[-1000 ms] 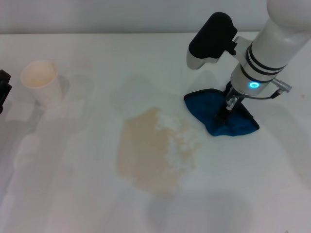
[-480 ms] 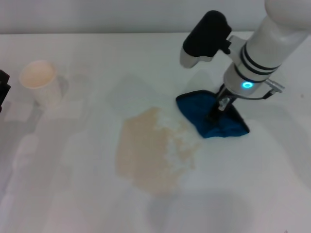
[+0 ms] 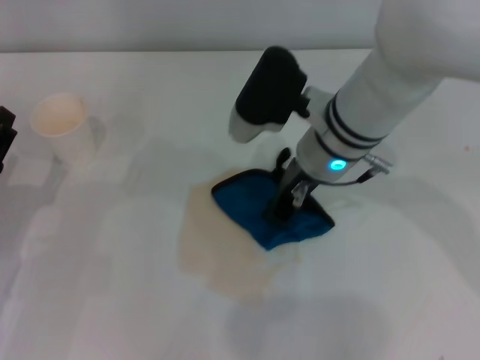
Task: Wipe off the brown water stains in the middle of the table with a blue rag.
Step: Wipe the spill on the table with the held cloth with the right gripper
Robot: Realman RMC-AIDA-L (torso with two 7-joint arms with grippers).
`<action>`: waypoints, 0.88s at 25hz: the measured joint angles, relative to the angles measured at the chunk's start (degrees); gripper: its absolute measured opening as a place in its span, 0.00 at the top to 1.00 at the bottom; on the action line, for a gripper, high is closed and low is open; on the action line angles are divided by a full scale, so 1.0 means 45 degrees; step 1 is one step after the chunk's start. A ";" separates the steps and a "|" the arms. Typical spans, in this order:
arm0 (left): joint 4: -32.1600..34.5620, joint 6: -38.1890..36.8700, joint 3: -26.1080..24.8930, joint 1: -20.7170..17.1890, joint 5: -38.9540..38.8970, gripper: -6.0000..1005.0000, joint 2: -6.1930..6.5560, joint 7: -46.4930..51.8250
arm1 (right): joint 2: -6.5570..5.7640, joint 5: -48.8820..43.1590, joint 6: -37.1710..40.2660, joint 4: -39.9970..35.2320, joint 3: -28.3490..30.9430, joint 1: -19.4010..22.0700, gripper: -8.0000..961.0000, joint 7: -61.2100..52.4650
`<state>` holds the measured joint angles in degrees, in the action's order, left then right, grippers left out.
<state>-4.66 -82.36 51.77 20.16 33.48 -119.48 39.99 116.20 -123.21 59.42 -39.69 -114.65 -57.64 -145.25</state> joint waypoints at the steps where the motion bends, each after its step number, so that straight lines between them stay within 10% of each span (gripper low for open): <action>1: 0.0008 0.0000 -0.0001 0.0007 0.0000 0.12 0.0007 0.0000 | -0.0002 0.0140 -0.0060 -0.0276 -0.0306 0.0105 0.89 0.0005; 22: 0.0118 -0.0040 0.0000 0.0179 -0.0056 0.12 0.0029 0.0020 | -0.0002 0.2919 -0.0978 -0.3340 -0.4293 0.0866 0.90 0.0219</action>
<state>-4.12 -82.54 51.77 20.96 33.23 -119.35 40.08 116.20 -110.08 55.01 -54.72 -133.97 -53.74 -144.26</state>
